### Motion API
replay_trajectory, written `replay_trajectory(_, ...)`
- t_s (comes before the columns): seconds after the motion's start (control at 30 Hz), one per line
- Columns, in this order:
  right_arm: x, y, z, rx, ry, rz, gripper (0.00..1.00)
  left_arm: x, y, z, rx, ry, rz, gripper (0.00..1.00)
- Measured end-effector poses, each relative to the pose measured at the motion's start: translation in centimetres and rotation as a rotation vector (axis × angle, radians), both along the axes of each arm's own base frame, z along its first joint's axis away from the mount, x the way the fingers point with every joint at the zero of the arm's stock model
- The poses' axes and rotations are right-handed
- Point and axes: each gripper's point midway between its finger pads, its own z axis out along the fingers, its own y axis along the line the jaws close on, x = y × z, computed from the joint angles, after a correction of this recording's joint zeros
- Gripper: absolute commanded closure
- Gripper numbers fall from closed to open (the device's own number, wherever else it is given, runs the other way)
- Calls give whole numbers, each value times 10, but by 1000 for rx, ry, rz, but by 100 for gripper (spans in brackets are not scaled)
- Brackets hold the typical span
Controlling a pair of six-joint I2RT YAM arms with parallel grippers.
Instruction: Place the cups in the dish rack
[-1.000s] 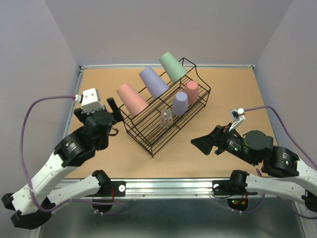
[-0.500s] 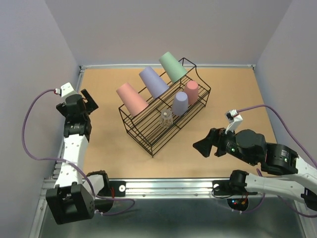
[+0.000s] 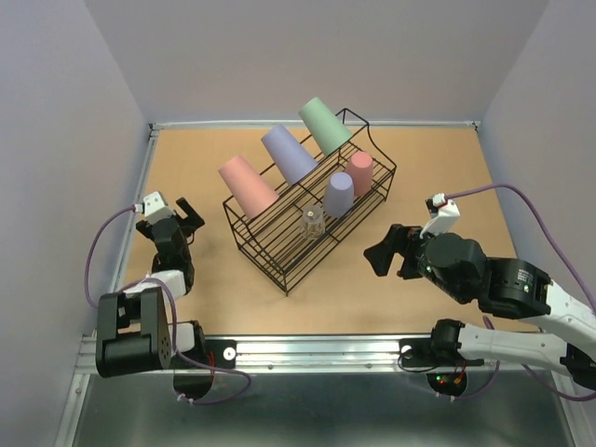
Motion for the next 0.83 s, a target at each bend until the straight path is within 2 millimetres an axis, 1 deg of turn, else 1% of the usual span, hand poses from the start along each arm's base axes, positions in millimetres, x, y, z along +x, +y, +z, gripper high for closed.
replay_trajectory(0.07, 4, -2, 2, -7, -7, -28, 0, 5, -5, 5, 22, -50, -28, 1)
replay_trajectory(0.17, 9, -4, 8, 2, -20, -64, 0, 14, -7, 23, 60, -138, -48, 1)
replay_trajectory(0.23, 12, -5, 11, 11, -26, -87, 0, 21, -8, 31, 89, -179, -68, 1)
replay_trajectory(0.33, 14, -8, 12, 22, -28, -110, 0, 31, -16, 34, 123, -185, -120, 1)
replay_trajectory(0.43, 14, -9, 13, 32, -27, -124, 0, 32, -30, 35, 157, -196, -182, 1)
replay_trajectory(0.47, 14, -9, 13, 35, -26, -126, 0, 31, -37, 34, 179, -195, -213, 1)
replay_trajectory(0.53, 15, -9, 13, 42, -25, -132, 0, 27, -46, 22, 196, -168, -246, 1)
replay_trajectory(0.57, 15, -9, 13, 44, -23, -134, 0, 28, -51, 10, 200, -134, -263, 1)
replay_trajectory(0.63, 15, -9, 14, 49, -21, -136, 0, 27, -54, -3, 209, -90, -266, 1)
replay_trajectory(0.7, 15, -9, 14, 50, -21, -137, 0, 26, -55, -7, 223, -73, -260, 1)
replay_trajectory(0.83, 14, -9, 14, 55, -21, -138, 0, 26, -57, -4, 244, -76, -245, 1)
